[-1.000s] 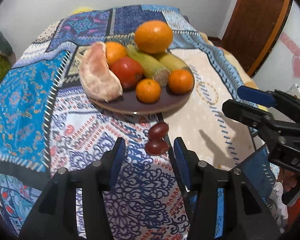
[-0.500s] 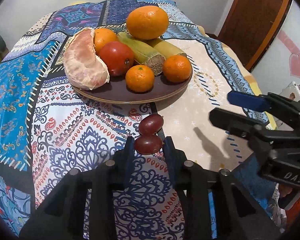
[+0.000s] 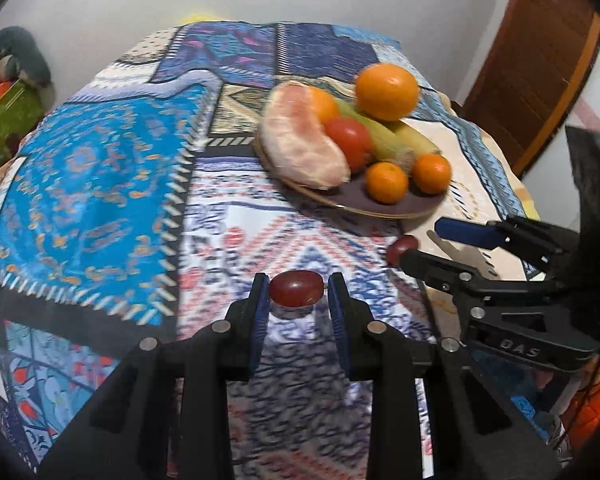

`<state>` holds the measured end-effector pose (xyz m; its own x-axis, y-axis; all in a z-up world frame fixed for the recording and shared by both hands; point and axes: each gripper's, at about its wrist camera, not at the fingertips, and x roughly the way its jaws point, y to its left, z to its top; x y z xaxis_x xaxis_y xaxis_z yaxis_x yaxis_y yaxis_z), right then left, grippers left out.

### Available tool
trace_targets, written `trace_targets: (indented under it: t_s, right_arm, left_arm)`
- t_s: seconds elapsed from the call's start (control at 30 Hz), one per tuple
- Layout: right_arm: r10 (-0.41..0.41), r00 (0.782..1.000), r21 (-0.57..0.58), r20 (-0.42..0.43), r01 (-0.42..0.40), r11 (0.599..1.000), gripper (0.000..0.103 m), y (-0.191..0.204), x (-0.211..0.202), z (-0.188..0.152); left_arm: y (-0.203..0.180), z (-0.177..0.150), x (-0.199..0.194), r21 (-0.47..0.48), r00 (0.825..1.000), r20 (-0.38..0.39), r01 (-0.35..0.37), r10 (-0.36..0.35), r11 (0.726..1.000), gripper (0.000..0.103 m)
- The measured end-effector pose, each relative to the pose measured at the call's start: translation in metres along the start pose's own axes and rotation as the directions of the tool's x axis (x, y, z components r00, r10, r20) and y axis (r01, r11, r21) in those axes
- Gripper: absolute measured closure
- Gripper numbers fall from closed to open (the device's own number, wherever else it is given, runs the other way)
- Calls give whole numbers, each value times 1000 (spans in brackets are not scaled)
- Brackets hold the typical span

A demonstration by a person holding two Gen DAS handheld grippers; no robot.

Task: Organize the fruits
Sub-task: 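Lower both red dates onto the plate rim and open both grippers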

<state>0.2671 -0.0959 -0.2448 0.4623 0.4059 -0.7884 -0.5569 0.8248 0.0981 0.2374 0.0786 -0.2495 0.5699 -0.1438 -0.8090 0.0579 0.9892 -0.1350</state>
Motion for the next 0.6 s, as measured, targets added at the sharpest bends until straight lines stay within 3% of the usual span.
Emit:
trace_targets:
  t_s: [0.17, 0.6]
  right_arm:
    - [-8, 999, -28, -36, 7, 1000, 75, 10, 17, 1]
    - [-14, 999, 15, 39, 14, 1000, 75, -8, -17, 5]
  left_arm:
    - [10, -1, -4, -22, 1000, 9, 8, -8, 1000, 73]
    - [-26, 26, -5, 25, 996, 59, 70, -72, 997, 73]
